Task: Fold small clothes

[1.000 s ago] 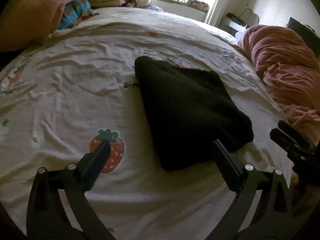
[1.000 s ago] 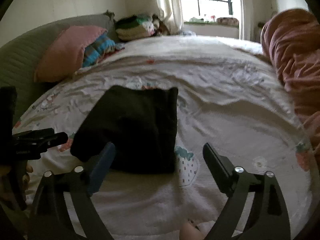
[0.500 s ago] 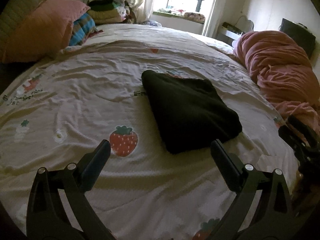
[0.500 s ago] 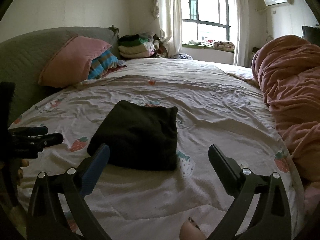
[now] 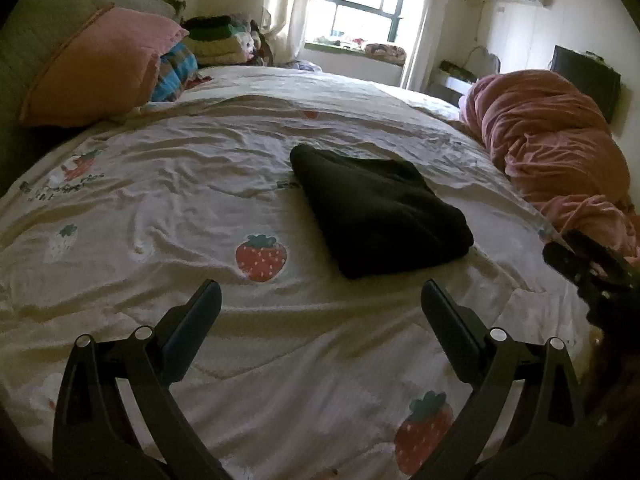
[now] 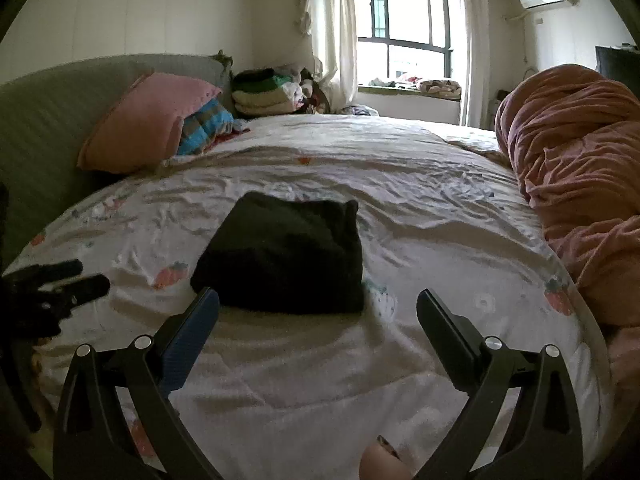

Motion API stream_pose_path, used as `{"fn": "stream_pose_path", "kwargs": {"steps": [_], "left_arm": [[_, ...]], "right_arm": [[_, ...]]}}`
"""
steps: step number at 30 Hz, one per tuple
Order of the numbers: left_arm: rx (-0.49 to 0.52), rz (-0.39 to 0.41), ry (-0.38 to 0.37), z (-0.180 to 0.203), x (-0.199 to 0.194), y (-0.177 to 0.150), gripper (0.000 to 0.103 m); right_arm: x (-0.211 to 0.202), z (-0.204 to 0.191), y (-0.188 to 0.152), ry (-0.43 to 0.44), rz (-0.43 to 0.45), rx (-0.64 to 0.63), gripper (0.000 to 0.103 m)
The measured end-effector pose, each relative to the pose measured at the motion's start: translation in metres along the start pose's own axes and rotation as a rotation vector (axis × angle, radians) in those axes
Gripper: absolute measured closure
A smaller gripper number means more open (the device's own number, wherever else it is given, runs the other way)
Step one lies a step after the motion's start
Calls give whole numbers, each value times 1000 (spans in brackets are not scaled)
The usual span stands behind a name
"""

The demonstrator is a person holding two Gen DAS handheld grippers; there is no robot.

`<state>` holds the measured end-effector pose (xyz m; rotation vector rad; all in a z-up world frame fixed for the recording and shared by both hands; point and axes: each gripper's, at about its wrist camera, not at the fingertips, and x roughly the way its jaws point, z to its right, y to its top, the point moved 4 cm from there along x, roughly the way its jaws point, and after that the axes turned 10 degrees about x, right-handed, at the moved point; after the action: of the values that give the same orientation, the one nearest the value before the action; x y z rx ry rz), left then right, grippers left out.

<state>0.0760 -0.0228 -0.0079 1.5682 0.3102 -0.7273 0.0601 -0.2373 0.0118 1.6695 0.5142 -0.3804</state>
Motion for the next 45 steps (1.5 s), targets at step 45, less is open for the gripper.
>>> {"fn": "stream_pose_path", "kwargs": {"steps": [45], "left_arm": [[-2, -87, 29, -10, 9, -48, 9]], "right_arm": [[21, -12, -72, -107, -140, 37, 5]]}}
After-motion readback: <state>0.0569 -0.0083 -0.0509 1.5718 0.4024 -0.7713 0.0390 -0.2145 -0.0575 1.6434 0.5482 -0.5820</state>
